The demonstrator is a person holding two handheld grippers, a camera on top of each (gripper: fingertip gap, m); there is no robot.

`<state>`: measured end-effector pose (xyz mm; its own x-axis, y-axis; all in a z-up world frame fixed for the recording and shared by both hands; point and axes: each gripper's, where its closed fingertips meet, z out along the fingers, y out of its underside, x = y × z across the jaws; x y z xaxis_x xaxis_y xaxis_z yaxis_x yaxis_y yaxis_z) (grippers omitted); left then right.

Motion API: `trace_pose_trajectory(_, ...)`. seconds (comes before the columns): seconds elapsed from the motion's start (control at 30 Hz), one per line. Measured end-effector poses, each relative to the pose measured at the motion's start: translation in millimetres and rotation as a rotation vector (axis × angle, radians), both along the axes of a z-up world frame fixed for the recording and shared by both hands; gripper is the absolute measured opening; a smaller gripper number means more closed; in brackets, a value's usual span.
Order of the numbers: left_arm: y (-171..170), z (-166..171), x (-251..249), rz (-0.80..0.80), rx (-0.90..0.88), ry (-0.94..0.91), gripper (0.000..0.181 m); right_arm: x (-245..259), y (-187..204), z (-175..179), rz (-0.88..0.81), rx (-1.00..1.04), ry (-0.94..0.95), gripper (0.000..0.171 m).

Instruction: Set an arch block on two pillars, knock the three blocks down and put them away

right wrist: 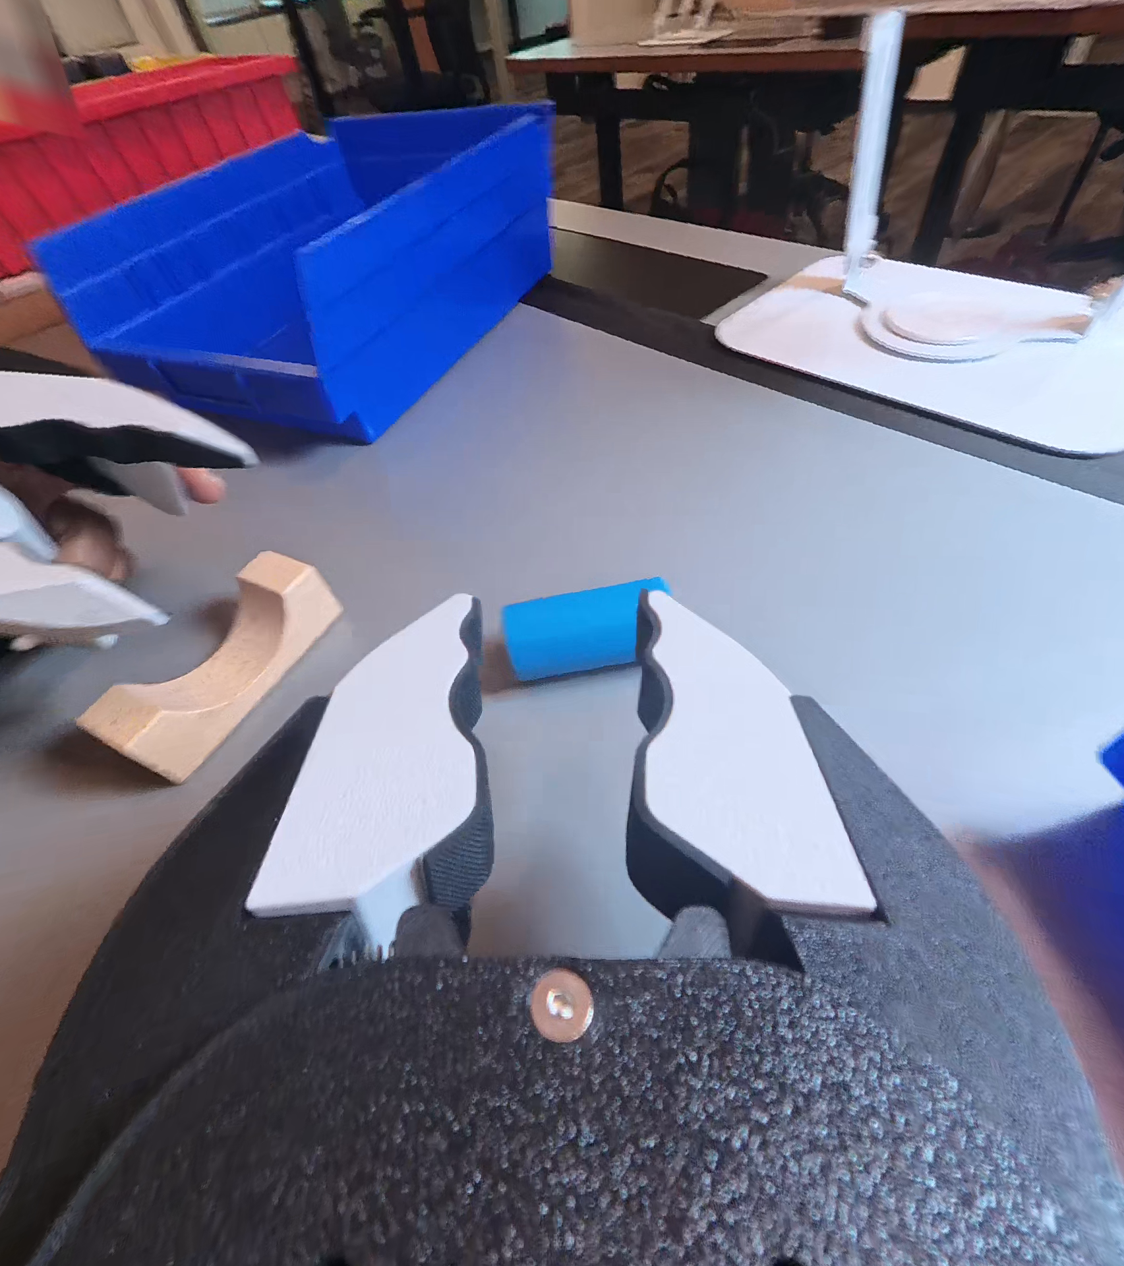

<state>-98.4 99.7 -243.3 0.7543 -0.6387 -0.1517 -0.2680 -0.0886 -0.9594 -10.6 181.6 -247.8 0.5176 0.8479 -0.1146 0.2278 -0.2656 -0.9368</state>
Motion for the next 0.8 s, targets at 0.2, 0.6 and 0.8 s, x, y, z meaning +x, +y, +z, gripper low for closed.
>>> trace_pose_trajectory(0.2, 3, 2, -6, 0.012, -0.015, -0.038, 0.061, -38, -142, 17, 0.706, -0.071, 0.051, 0.042)
trace_pose_trajectory(0.6, 1, -2, -3, -0.014, -0.016, -0.011, 0.061, -12, -292, -49, 1.332, 0.006, -0.407, 0.069)
trace_pose_trajectory(0.8, 3, -6, -3, -0.02, -0.023, 0.004, 0.061, -14, -309, -49, 1.362, 0.083, -0.429, 0.071)
